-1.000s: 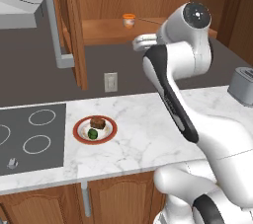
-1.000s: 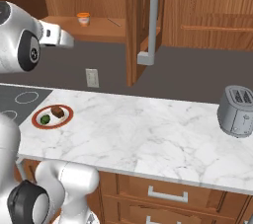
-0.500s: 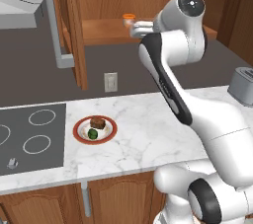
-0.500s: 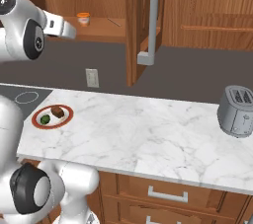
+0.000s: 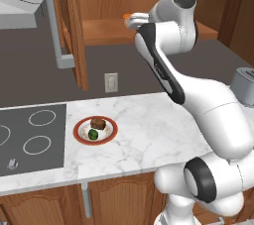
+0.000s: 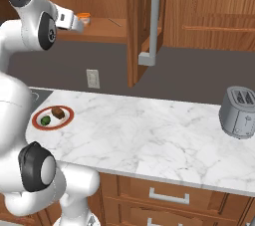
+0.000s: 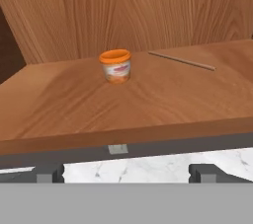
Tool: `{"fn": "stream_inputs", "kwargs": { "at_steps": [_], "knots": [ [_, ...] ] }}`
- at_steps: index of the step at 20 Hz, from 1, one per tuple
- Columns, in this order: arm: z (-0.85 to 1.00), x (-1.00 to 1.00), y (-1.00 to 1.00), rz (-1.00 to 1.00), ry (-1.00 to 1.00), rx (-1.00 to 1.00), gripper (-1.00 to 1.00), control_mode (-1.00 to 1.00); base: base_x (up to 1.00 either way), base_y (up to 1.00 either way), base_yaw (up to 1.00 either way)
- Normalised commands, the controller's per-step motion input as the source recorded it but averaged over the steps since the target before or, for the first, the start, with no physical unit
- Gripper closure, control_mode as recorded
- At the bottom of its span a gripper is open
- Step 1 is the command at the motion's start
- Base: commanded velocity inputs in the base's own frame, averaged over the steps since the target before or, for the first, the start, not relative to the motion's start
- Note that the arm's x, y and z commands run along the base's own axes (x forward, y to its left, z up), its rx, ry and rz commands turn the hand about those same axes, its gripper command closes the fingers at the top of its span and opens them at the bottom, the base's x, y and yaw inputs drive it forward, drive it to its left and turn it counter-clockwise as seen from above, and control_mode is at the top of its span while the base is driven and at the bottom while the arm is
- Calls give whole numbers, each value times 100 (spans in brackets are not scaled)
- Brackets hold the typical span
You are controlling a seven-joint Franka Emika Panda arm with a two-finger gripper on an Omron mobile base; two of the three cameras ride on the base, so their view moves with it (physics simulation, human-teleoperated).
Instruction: Pick the avocado and bread from the counter and place them on the plate. Then pick the jam from the cabinet and place it next to the plate. Lastly close the cabinet door.
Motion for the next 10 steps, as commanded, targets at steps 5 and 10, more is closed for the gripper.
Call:
{"fn": "stream_inputs", "kwargs": {
  "at_steps": [5, 10],
  "knots": [
    [0, 53, 0, 0, 0, 0, -100, -100, 0, 0, 0],
    [-3, 55, 0, 0, 2, 0, -100, -100, 0, 0, 0]
  ]
}}
